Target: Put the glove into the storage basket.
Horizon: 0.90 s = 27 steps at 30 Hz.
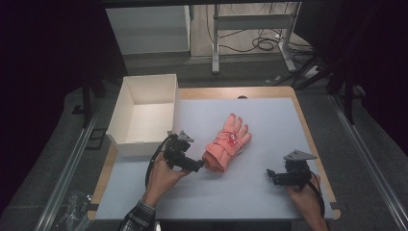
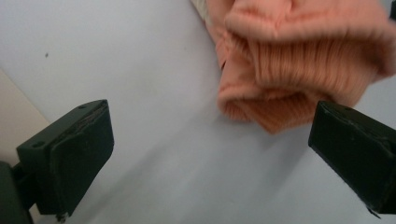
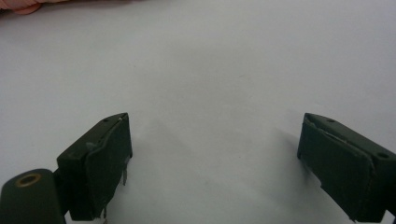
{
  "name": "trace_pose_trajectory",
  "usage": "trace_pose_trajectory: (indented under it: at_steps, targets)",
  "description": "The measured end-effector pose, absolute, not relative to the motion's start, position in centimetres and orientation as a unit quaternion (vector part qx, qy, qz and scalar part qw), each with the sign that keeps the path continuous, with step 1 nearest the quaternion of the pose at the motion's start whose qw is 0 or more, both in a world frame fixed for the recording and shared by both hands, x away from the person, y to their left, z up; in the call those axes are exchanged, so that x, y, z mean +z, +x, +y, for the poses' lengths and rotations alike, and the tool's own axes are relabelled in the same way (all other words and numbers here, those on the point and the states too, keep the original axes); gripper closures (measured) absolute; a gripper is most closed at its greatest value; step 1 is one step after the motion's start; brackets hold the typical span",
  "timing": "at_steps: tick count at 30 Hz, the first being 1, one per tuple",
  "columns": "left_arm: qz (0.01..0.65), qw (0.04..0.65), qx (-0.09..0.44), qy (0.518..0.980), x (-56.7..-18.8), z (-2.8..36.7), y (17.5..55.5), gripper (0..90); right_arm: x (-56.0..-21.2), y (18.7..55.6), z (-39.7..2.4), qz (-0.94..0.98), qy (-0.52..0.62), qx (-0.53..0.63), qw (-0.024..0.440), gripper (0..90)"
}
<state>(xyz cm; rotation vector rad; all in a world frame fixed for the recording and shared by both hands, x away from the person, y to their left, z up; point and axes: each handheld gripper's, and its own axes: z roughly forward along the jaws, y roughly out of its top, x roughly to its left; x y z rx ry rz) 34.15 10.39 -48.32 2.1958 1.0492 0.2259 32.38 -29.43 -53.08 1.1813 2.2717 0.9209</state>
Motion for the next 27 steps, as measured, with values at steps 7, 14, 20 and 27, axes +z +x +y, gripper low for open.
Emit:
trace_pose_trajectory:
  at_steps: [7,14,20,27]
  targets:
    - [0.414,0.333,0.068,0.844,-47.0,10.0,34.8,1.6,-53.1,32.4,-29.4,0.816,0.425,0.331,0.209,10.2]
    - [0.404,0.348,0.067,0.843,-46.2,9.3,34.6,1.0,-53.1,32.4,-29.4,0.817,0.424,0.331,0.209,10.2]
    - [0.389,0.348,0.069,0.85,-45.2,7.9,35.0,1.0,-53.1,32.4,-29.4,0.817,0.424,0.331,0.209,10.2]
    - [0.375,0.347,0.062,0.857,-44.7,6.1,36.0,0.3,-53.1,32.4,-29.4,0.817,0.424,0.331,0.209,10.2]
